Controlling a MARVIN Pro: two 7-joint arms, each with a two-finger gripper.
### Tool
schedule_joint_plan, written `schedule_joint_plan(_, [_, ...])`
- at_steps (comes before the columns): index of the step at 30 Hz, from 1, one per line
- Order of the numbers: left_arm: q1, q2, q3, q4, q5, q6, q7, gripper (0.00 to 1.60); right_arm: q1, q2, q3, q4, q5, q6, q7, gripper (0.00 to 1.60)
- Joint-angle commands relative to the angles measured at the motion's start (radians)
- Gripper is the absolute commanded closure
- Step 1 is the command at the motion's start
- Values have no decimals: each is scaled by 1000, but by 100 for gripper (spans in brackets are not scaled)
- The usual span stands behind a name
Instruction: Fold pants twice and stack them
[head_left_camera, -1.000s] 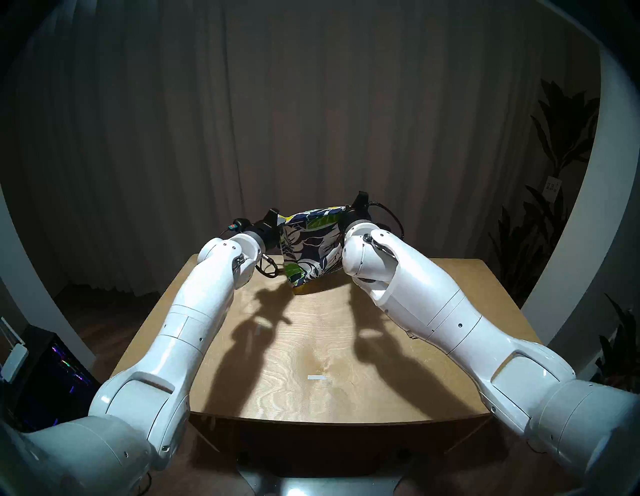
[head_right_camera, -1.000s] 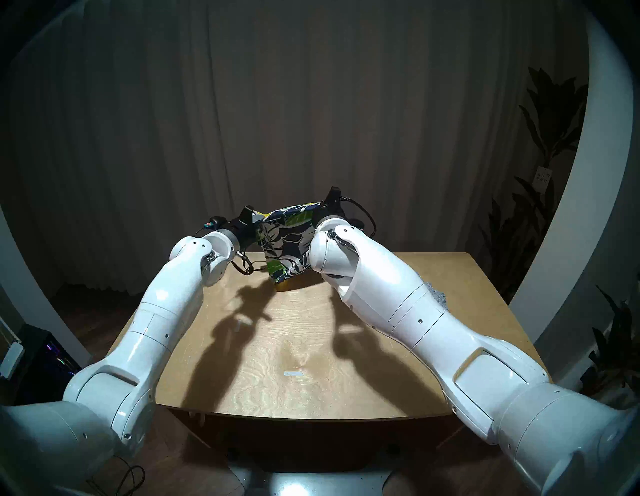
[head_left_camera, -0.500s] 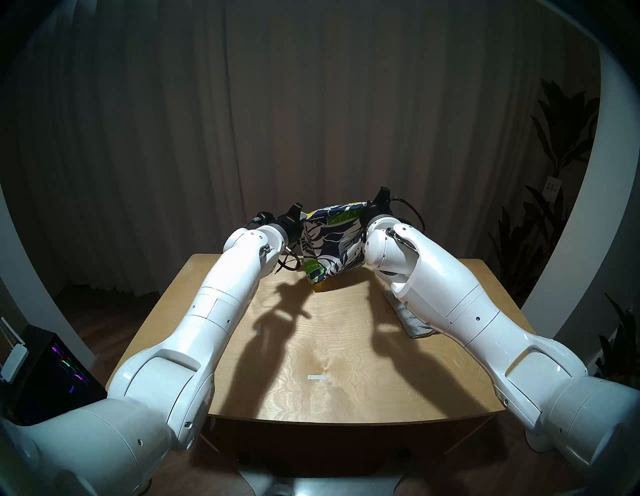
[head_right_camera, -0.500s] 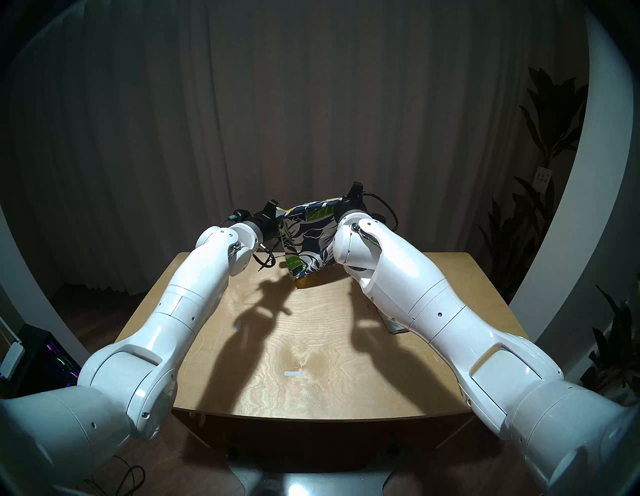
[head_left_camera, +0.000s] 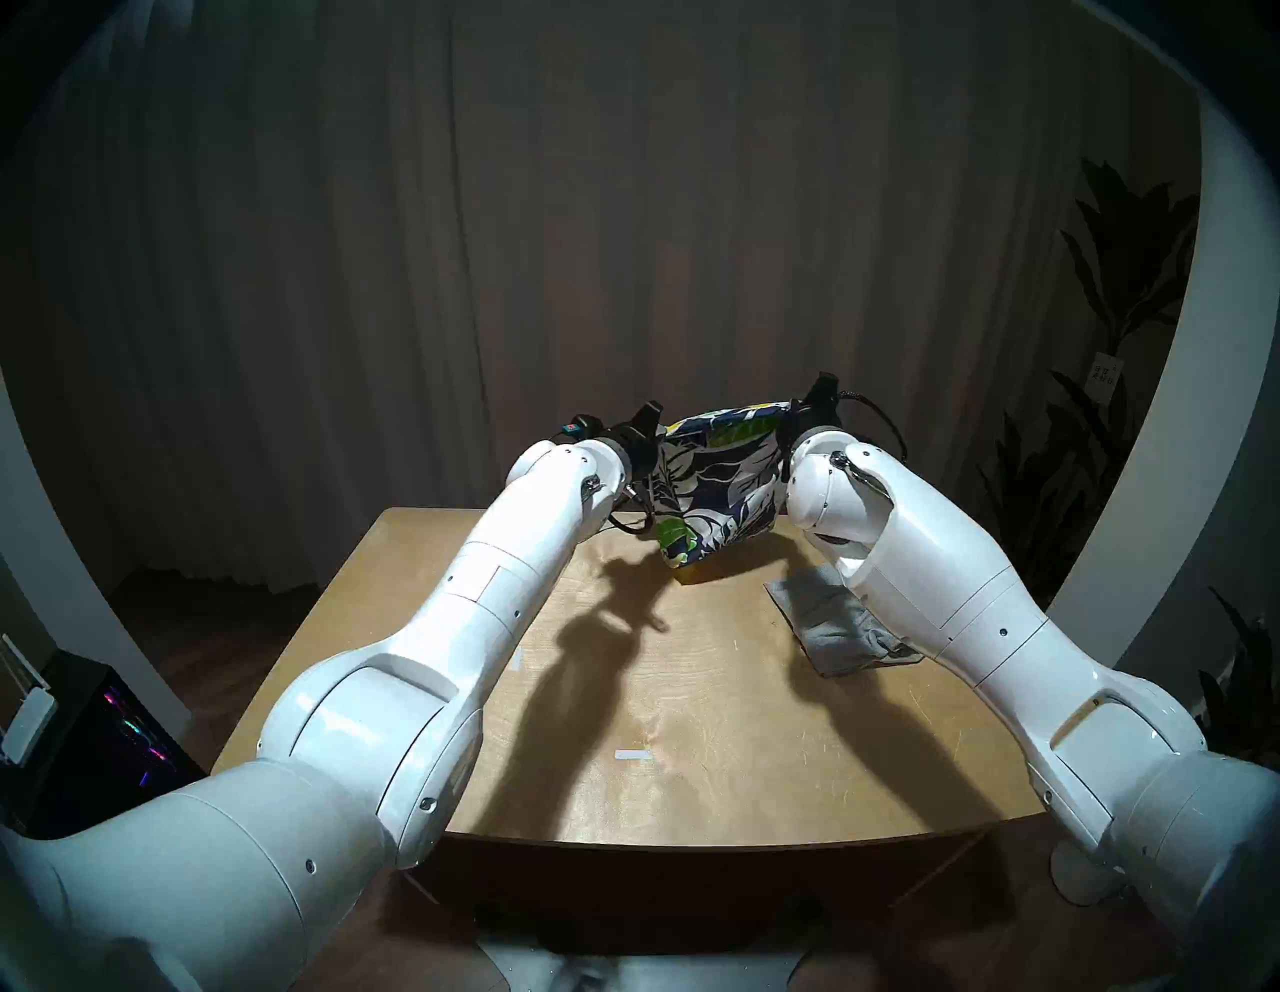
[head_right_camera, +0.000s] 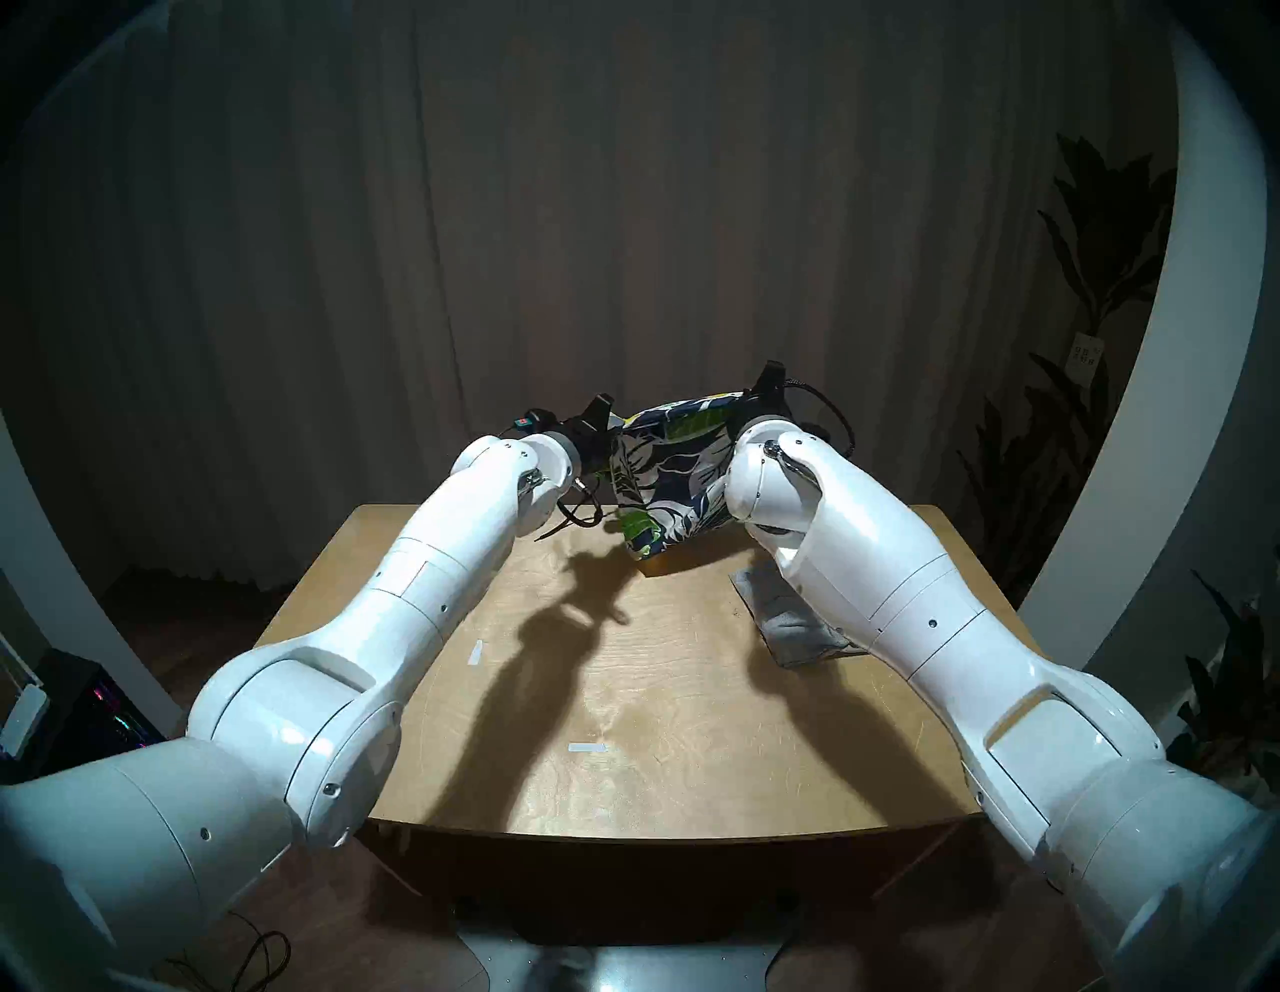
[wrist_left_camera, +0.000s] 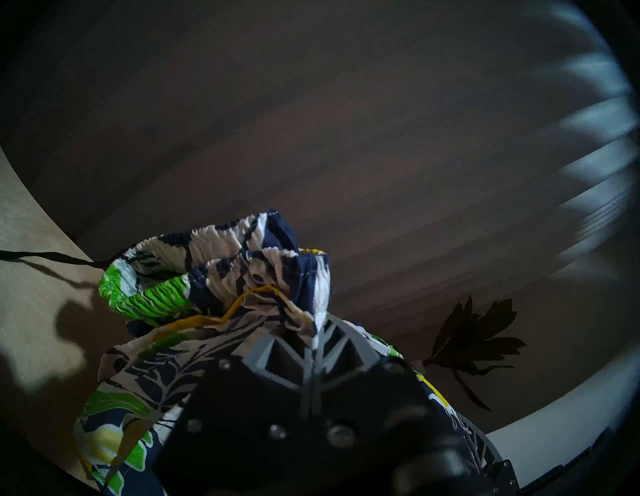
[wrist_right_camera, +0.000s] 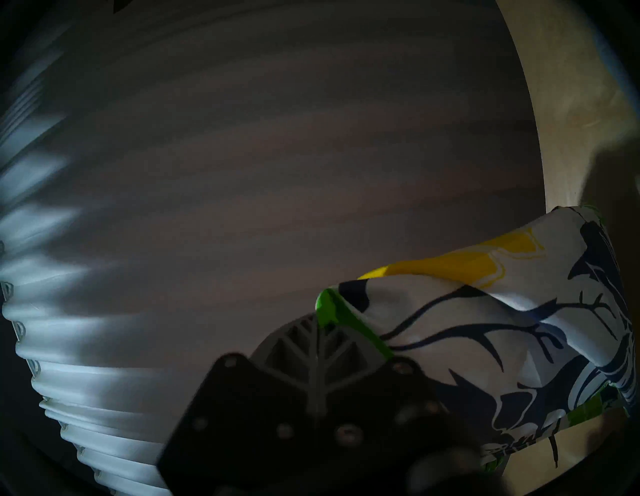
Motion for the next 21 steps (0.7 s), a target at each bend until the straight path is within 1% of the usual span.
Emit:
schedule_joint_plan(1, [-106, -48, 9, 73, 12, -18, -25, 160, -15, 97, 62, -21, 6, 2, 15, 160])
schedule_joint_plan(9, [-143, -100, 35, 167, 23, -30, -75, 160, -70, 164, 102, -64, 23, 13, 16, 160])
schedule_joint_plan(18, [-155, -160, 56, 239, 34, -58, -139, 160, -150, 249, 159, -124, 54, 22, 20, 160])
schedule_joint_plan(21, [-156, -177, 62, 258, 39, -68, -163, 160, -181, 271, 187, -139, 64, 24, 23, 160])
